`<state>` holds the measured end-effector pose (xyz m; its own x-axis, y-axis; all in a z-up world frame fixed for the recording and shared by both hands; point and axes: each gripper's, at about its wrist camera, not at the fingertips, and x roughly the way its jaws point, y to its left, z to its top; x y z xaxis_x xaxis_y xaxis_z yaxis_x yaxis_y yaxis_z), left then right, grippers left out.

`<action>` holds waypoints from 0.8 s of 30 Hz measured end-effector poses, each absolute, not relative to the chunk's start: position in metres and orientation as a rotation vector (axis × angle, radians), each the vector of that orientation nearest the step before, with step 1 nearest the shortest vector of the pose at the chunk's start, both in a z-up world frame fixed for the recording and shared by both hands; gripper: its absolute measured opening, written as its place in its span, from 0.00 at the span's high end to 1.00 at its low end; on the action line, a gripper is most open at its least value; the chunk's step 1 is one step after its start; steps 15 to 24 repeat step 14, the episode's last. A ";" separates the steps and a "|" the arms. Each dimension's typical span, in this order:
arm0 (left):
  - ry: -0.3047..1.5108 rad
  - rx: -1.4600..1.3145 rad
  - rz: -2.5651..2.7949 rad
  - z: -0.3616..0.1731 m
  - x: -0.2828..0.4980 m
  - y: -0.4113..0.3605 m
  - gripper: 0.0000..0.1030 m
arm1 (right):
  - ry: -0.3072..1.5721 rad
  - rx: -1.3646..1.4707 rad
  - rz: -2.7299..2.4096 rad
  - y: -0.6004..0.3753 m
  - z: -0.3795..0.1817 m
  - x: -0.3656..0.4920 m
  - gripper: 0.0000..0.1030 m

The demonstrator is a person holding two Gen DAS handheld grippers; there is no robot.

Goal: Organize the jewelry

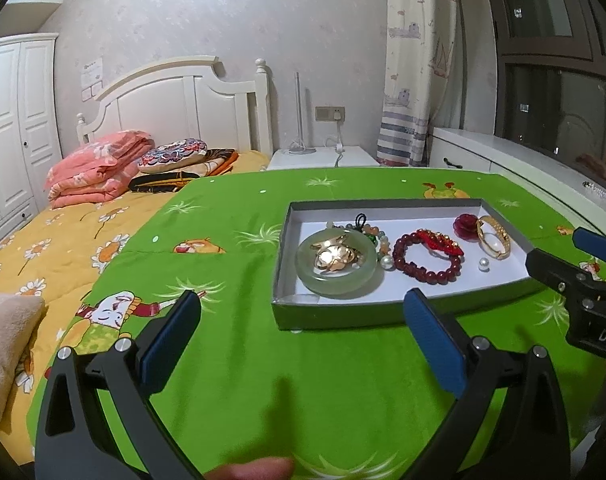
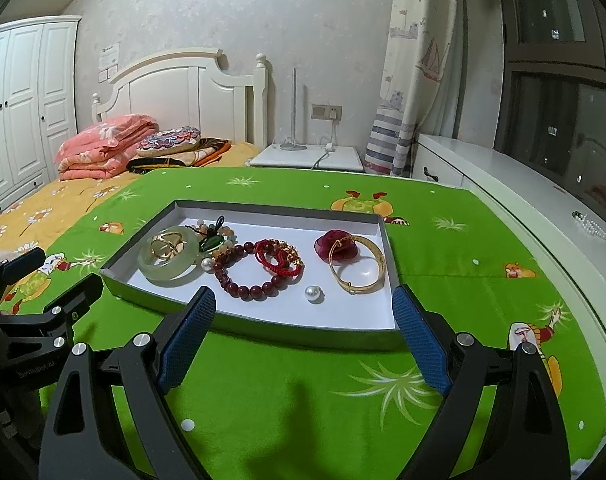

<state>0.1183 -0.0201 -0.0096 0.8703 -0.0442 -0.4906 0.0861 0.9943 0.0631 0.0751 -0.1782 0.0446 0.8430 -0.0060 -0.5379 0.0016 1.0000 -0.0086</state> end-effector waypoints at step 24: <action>0.646 0.042 -0.024 -0.003 0.154 0.036 0.05 | 0.636 0.007 -0.077 -0.229 0.039 0.096 0.18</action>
